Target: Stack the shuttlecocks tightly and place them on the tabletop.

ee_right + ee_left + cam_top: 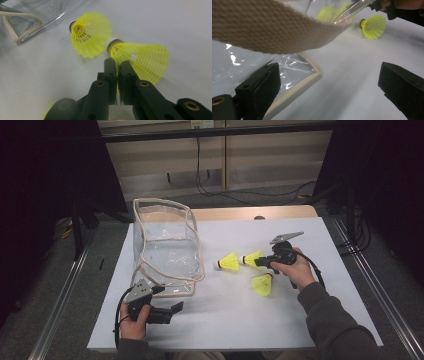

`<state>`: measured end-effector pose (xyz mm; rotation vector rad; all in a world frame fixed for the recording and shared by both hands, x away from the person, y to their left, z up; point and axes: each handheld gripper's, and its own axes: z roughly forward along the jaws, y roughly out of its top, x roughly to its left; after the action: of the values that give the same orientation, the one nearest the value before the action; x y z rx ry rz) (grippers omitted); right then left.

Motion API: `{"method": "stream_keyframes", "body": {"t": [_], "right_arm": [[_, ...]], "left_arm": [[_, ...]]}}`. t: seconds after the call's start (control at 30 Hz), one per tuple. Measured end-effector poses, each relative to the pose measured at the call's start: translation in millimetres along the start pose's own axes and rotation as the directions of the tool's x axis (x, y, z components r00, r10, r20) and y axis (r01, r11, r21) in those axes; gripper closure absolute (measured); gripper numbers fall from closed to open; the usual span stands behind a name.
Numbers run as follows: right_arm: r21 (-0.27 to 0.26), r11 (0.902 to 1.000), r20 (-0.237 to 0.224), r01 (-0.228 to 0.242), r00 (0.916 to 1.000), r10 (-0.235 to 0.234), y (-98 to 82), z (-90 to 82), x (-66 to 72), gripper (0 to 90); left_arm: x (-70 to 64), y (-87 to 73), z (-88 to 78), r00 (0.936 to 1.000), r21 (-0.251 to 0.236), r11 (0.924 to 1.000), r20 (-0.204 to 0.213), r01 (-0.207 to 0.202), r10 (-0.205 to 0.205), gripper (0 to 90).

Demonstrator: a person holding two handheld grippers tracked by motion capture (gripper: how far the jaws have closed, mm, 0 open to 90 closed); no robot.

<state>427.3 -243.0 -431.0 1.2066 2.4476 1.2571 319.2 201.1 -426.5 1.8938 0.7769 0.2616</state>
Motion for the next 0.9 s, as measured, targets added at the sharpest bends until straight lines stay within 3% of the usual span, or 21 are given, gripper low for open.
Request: {"method": "stream_keyframes", "body": {"t": [0.4, 0.9], "right_arm": [[-0.032, 0.9994, -0.008, 0.010, 0.9999, -0.010, 1.9, -13.9, -3.0, 89.7], [-0.032, 0.9993, -0.017, 0.019, 0.9997, -0.019, 4.7, -23.6, 4.7, 89.9]], "left_arm": [[-0.6, 0.3, -0.2, 1.0000, -0.001, 1.0000, 0.000, 0.004, -0.004, 4.2], [-1.9, 0.8, 1.0, 1.0000, -0.009, 1.0000, 0.000, 0.003, -0.003, 4.2]]}}
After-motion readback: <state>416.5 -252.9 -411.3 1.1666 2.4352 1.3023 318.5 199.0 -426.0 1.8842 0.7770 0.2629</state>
